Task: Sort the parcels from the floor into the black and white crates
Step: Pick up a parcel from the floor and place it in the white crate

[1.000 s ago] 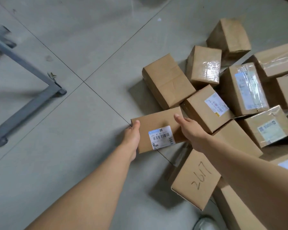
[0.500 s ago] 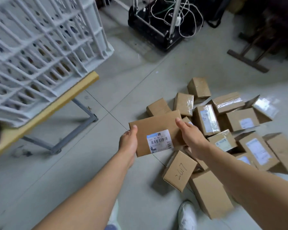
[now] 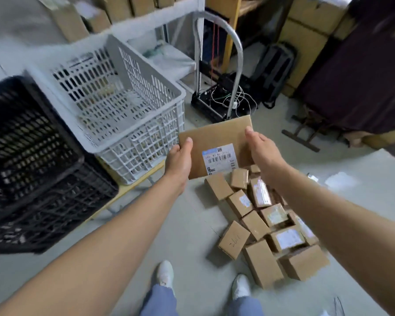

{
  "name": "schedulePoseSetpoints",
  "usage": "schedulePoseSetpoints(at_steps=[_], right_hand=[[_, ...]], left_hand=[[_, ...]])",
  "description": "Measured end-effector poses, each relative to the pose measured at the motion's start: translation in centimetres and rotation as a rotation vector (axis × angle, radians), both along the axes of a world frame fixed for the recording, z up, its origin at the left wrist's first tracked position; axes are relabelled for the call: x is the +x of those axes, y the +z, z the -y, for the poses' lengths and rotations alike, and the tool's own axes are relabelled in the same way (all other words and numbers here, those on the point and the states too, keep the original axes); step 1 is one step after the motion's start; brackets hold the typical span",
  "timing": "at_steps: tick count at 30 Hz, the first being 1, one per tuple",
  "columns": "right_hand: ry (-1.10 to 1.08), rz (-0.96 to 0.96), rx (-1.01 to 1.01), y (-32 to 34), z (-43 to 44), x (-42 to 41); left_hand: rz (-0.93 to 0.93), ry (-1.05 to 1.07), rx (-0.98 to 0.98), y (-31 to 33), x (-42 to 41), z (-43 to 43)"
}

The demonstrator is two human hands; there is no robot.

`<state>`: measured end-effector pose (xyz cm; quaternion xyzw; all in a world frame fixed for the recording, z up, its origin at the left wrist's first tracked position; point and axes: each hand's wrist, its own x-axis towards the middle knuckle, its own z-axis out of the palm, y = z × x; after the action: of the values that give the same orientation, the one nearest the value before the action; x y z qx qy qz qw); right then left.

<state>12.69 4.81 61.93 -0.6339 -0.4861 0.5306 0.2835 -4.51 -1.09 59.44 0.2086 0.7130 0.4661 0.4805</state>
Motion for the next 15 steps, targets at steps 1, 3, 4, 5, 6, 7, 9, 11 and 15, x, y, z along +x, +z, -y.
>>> schedulePoseSetpoints(at_steps=[1, 3, 4, 5, 6, 7, 9, 11, 15], right_hand=[[-0.003, -0.026, 0.032, 1.8, 0.3, -0.3], [-0.016, -0.086, 0.086, 4.9, 0.9, -0.9], [-0.021, -0.113, 0.105, 6.1, 1.3, -1.2], [-0.021, -0.134, 0.124, 7.1, 1.6, -1.6], [-0.015, -0.151, 0.145, 8.1, 2.0, -2.0], [-0.006, -0.162, 0.166, 8.8, 2.3, -2.5], [0.015, -0.180, 0.206, 10.2, 2.7, -3.5], [0.052, -0.222, 0.242, 11.5, 3.2, -4.5], [0.186, -0.264, 0.280, 13.0, 4.0, -6.5]], left_hand=[[-0.004, -0.008, 0.042, 1.9, -0.4, 0.4], [-0.016, 0.001, 0.112, 5.4, -1.2, 1.2], [-0.035, 0.005, 0.135, 6.9, -1.6, 1.6], [-0.056, 0.011, 0.159, 8.3, -2.0, 2.0], [-0.074, 0.018, 0.192, 9.5, -2.3, 2.4], [-0.088, 0.031, 0.230, 10.8, -2.7, 2.9], [-0.123, 0.074, 0.290, 12.9, -3.3, 4.0], [-0.166, 0.130, 0.315, 14.6, -3.9, 5.0], [-0.182, 0.269, 0.347, 16.6, -5.0, 7.3]])
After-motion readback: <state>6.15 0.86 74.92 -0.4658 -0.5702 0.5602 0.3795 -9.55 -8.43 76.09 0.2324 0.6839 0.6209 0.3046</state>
